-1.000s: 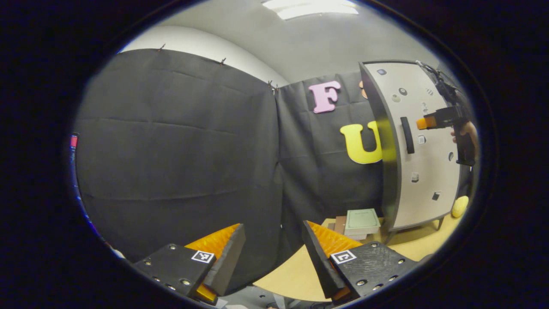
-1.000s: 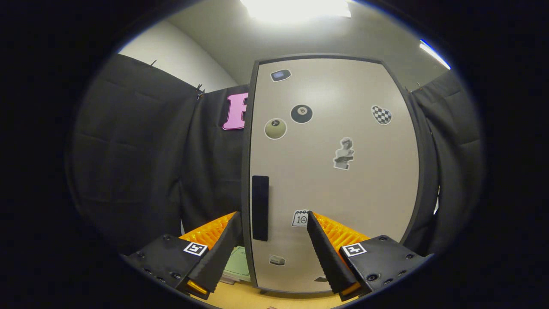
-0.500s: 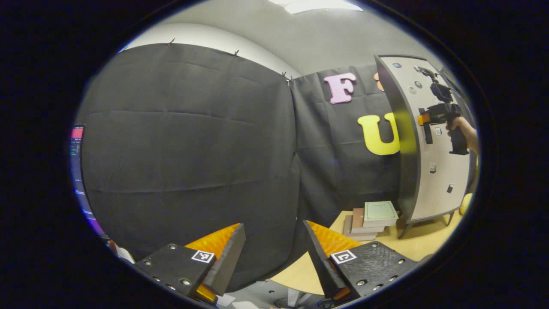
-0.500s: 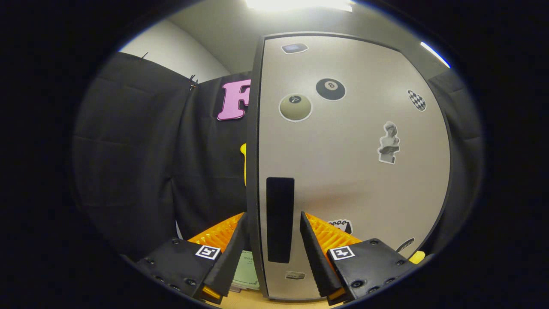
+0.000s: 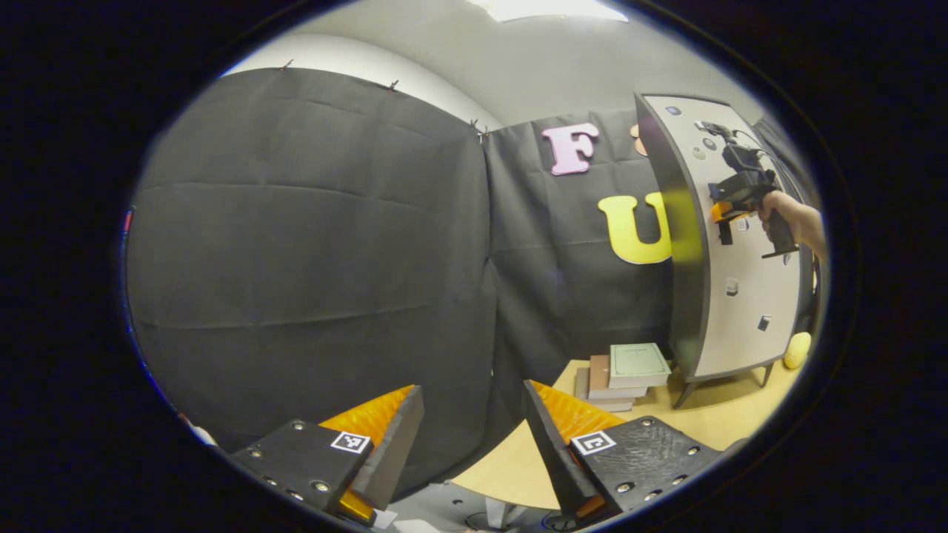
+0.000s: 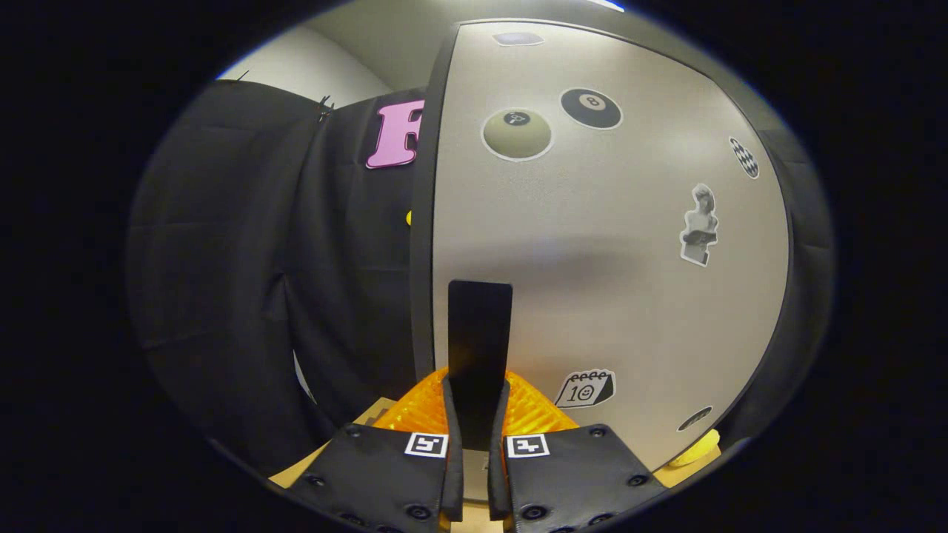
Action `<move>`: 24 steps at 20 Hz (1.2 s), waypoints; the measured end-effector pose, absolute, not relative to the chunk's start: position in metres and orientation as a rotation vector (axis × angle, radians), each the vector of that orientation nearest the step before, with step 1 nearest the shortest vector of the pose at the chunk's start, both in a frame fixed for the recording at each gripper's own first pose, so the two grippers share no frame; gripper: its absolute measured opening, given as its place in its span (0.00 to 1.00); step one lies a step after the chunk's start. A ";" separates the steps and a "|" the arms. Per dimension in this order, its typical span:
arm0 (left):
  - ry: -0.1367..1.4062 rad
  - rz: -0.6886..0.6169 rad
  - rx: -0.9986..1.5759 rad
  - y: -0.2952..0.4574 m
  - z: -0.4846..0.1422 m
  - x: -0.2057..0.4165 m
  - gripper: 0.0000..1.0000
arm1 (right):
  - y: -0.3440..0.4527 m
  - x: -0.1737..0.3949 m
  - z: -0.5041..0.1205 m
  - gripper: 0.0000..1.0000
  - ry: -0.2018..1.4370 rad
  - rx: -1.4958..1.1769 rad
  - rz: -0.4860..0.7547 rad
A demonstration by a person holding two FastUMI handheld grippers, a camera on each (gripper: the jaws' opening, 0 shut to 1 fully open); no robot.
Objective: Open the cabinet door with the right hand, grasp the bottle in the cabinet with the left hand and place it on the coaster, then close the cabinet door with the right hand.
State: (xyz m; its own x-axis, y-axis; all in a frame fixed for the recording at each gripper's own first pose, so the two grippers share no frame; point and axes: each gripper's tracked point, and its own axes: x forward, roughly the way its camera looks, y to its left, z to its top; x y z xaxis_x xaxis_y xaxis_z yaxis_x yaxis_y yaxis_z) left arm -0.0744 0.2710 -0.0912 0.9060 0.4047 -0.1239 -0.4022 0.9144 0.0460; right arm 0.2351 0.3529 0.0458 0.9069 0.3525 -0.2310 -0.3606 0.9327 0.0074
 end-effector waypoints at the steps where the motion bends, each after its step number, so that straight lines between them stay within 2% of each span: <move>1: 0.128 0.403 0.017 0.267 -0.089 -0.069 0.80 | 0.352 0.233 0.047 0.15 0.230 -0.026 0.383; 12: 0.071 0.221 0.034 0.202 -0.075 -0.016 0.80 | 0.338 0.216 0.049 0.15 0.271 0.017 0.550; 24: 0.035 0.010 0.037 0.118 -0.064 0.031 0.80 | 0.322 0.223 0.053 0.15 0.284 0.021 0.579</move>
